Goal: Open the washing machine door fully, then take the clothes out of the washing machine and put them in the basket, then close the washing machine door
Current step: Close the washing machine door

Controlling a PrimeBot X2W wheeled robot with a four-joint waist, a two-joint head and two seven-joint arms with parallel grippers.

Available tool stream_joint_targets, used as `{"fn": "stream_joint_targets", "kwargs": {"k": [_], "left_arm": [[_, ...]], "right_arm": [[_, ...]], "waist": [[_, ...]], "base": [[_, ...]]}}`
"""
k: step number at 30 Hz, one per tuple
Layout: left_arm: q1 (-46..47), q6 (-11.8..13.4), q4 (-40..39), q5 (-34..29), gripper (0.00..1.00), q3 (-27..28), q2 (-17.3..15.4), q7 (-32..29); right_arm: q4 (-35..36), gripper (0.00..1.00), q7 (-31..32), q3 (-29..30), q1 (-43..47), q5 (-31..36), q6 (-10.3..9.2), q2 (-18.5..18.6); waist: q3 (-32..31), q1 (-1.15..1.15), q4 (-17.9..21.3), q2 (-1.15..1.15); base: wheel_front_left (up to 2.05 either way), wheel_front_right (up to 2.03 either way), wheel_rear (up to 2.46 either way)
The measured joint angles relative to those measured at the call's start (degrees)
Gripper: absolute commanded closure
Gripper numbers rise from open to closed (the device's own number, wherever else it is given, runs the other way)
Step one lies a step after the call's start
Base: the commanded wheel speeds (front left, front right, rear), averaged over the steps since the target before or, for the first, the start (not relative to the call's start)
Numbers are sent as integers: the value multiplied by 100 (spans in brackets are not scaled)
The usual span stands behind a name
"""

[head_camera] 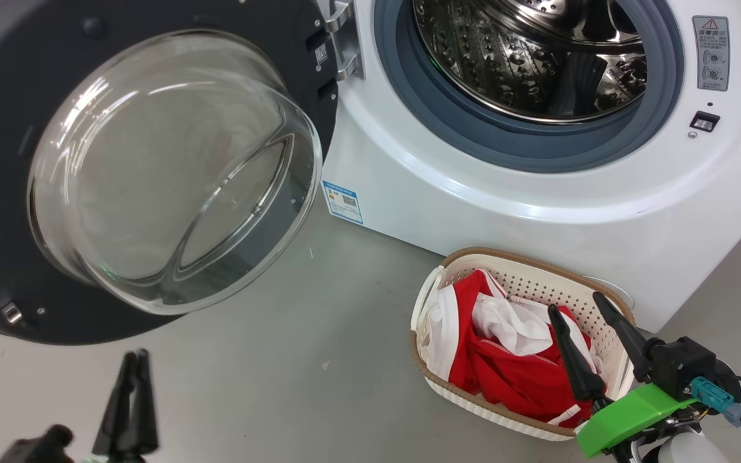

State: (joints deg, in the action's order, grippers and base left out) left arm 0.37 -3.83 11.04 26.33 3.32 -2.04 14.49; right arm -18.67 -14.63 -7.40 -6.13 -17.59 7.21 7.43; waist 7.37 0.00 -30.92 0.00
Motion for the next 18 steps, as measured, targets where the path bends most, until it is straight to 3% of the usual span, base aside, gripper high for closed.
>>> {"fn": "stream_joint_targets", "kwargs": {"k": [12,18], "left_arm": [[841,-328,-1283,-181,100,1046,-48,8],[1803,-328,-1274,188,100,1341,-673,22]], "right_arm": [[99,0,0,204,70,37,0,-77],[145,0,0,288,151,75,0,-103]], "waist": [[37,0,12,0],[148,0,11,0]], "base": [[0,0,0],[0,0,0]]}}
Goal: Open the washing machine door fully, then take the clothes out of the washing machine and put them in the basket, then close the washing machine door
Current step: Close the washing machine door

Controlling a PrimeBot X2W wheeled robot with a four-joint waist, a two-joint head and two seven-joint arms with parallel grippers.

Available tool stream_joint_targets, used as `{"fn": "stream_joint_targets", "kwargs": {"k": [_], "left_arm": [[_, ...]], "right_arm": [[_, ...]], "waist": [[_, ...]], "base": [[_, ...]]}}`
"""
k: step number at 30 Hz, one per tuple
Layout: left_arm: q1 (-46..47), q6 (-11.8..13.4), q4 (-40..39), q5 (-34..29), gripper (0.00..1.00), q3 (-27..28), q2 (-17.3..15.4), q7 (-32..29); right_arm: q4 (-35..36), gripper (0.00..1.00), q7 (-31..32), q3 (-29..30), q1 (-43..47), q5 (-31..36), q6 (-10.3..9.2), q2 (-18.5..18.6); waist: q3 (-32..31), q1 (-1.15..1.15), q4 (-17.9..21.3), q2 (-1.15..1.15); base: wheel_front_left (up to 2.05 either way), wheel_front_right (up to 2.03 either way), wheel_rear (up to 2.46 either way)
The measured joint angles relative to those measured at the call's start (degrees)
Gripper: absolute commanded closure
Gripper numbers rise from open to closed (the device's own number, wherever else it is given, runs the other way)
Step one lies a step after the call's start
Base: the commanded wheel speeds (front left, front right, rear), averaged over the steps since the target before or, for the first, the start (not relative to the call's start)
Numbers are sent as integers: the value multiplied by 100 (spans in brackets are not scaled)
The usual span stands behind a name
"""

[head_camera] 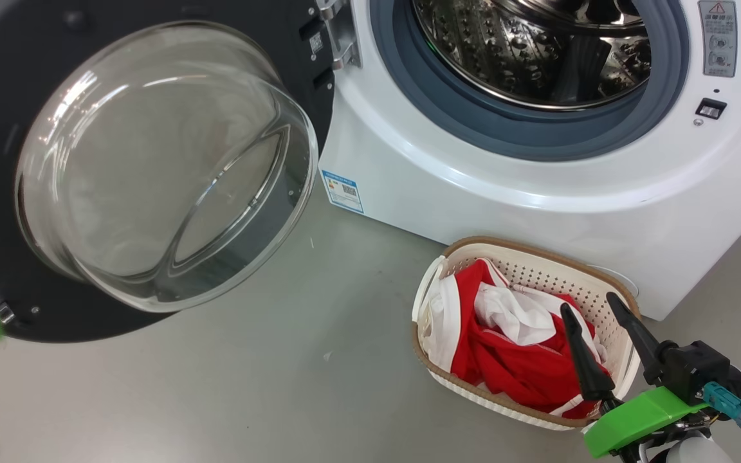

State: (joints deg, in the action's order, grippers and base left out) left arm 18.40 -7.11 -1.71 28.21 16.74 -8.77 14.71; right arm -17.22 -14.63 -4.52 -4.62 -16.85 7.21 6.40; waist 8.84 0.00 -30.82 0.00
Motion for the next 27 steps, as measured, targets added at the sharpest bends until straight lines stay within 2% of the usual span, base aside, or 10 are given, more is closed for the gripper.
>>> {"fn": "stream_joint_targets", "kwargs": {"k": [6,13,14,17,22,27], "left_arm": [[1075,-3,810,876,100,322,-693,3],[1994,-3,2574,2290,100,247,-1566,-181],[2186,-3,3061,2643,100,152,-1784,-453],[2384,-3,3599,3084,100,-65,-2061,-880],[2672,-3,4319,3784,100,-344,-2325,-1703],[2889,-3,4860,4367,100,-512,-2457,-2607]], "right_arm": [[34,0,0,48,-1,90,0,-32],[62,0,0,112,-2,132,0,-65],[60,0,-1,113,-2,141,0,-76],[59,0,-1,109,-2,167,0,-90],[45,0,-1,74,-4,225,0,-94],[30,0,0,22,-9,226,0,-100]], "waist": [[141,0,-6,0],[274,0,-9,0],[309,0,-8,0],[355,0,-8,0],[406,0,-35,0],[420,0,-45,0]], "base": [[0,0,0],[0,0,0],[0,0,0],[0,0,0],[0,0,0],[0,0,0]]}}
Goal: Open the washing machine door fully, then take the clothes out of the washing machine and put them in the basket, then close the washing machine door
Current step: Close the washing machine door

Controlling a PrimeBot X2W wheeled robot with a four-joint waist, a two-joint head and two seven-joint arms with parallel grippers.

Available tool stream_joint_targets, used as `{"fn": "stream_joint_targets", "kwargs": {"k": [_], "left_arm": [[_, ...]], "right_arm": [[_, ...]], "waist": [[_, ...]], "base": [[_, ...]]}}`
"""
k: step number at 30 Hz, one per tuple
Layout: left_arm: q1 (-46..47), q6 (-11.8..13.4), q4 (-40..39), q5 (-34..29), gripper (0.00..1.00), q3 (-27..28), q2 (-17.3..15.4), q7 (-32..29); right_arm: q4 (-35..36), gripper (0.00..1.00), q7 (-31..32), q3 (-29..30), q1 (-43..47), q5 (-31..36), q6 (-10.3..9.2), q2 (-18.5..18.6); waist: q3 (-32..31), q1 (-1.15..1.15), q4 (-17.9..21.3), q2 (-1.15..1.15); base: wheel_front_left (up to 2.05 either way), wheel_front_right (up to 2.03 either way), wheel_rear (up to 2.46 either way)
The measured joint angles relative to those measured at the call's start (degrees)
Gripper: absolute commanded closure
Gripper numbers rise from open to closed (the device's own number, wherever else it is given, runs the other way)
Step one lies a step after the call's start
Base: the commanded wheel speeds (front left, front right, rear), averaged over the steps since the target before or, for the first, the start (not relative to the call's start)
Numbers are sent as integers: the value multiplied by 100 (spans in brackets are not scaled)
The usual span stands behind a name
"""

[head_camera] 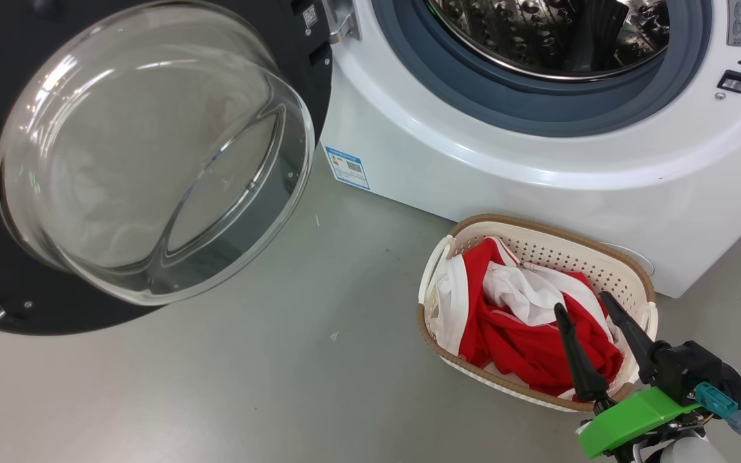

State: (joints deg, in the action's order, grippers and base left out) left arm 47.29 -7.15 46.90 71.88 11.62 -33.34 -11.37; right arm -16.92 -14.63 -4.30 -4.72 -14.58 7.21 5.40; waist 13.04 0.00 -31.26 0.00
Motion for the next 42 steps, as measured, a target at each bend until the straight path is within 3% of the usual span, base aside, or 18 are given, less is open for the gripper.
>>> {"fn": "stream_joint_targets", "kwargs": {"k": [9,29,42], "left_arm": [[17,0,155,483,100,-487,-163,-1402],[-699,14,-1111,1124,100,-832,-619,-2241],[-1332,8,-2646,1552,100,-1187,-458,-2591]], "right_arm": [[-5,0,0,-40,-1,0,0,0],[-14,0,0,-30,1,-2,0,-31],[-8,0,0,-31,10,-3,0,-31]], "waist": [[-8,0,29,0],[-108,0,84,0],[-199,0,20,0]], "base": [[0,0,0],[0,0,0],[0,0,0]]}}
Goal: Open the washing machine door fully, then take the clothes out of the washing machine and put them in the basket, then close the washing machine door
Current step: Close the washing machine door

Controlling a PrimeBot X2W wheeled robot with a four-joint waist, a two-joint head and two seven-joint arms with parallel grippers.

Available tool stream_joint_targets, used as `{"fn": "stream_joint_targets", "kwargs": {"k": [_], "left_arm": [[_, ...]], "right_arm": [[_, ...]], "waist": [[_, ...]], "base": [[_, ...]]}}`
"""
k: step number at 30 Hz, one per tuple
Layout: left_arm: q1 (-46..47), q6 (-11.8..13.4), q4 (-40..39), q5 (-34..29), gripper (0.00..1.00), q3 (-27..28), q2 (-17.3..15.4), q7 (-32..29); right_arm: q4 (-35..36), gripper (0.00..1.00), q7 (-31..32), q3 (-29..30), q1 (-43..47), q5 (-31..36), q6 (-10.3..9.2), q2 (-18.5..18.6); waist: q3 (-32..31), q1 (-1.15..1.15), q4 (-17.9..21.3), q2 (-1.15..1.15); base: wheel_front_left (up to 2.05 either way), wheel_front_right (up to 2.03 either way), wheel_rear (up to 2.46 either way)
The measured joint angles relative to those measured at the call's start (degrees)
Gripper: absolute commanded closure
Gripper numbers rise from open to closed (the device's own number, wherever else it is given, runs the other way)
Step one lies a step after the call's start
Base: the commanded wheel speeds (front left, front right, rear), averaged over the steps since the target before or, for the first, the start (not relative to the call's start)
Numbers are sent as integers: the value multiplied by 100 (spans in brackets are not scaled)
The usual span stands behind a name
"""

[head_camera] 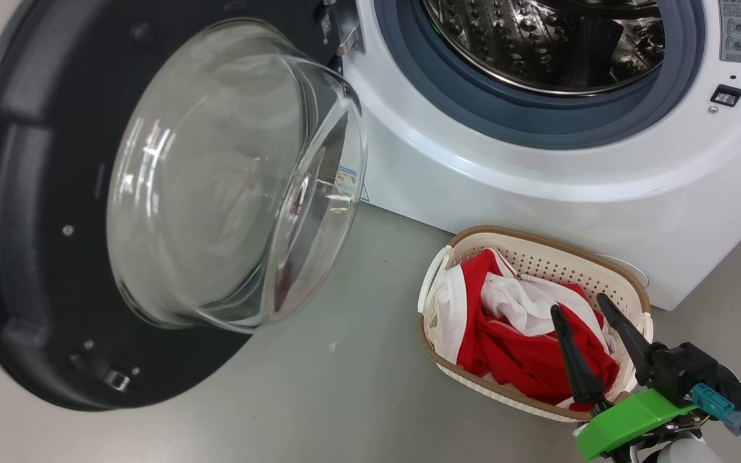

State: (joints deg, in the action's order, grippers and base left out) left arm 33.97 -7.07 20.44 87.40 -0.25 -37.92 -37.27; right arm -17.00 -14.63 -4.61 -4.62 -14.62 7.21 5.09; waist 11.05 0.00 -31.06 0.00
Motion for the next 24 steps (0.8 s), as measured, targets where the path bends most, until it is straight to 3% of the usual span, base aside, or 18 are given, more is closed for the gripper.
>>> {"fn": "stream_joint_targets", "kwargs": {"k": [12,24], "left_arm": [[-302,0,-1116,247,100,-134,21,-205],[-384,0,-2161,275,100,-445,336,-305]], "right_arm": [[7,0,-1,-2,0,-8,0,1],[13,0,0,22,-1,-7,0,3]], "waist": [[-24,0,32,0],[27,0,91,0]], "base": [[0,0,0],[0,0,0]]}}
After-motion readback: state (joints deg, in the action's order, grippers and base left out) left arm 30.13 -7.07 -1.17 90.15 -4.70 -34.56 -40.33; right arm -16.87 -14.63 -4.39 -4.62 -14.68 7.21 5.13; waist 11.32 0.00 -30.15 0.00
